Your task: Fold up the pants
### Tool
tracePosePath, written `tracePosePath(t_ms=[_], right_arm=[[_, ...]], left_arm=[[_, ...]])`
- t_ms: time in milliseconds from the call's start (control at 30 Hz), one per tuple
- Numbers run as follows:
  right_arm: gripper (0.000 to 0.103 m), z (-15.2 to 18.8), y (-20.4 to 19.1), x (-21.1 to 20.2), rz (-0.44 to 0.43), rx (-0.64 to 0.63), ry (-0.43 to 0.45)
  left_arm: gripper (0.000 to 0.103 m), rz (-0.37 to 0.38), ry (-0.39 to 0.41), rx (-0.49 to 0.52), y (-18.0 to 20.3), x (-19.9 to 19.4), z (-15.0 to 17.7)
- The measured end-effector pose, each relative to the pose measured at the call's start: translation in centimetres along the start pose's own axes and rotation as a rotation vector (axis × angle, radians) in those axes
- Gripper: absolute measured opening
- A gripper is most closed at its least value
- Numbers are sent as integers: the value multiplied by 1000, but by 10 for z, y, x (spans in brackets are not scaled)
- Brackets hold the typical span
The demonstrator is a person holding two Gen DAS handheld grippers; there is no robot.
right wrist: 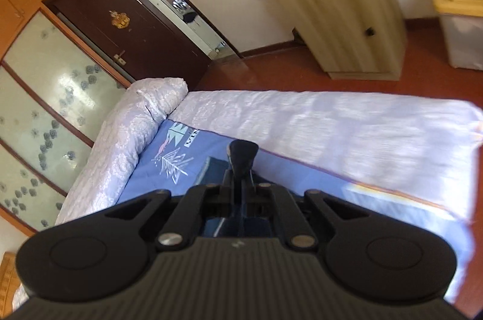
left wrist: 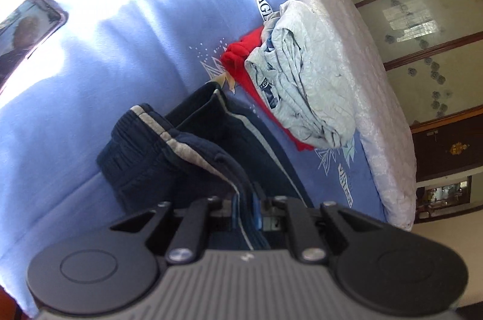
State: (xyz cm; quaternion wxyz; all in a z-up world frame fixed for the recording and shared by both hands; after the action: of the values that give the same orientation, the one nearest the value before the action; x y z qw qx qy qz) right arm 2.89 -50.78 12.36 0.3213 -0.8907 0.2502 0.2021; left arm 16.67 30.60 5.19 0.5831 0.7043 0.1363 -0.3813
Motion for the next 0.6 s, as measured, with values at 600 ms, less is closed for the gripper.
tracePosePath(t_ms=[600], right_arm=[[12, 1, -98, 271, 188, -136, -110]], left_arm=[[21, -192, 65, -8, 67, 195, -53]])
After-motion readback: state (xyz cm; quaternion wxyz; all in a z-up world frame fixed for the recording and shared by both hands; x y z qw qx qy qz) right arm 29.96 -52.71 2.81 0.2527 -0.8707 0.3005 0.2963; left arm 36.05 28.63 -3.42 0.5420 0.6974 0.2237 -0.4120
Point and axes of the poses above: each gripper's, at about its wrist camera, not at the fingertips, and x roughly the way its jaws point, y to its right, z to its underside, the point moved 4 cm from there along x, roughly the way its jaws point, and after that the axes turned 14 degrees about -x, right-handed, at the moved point
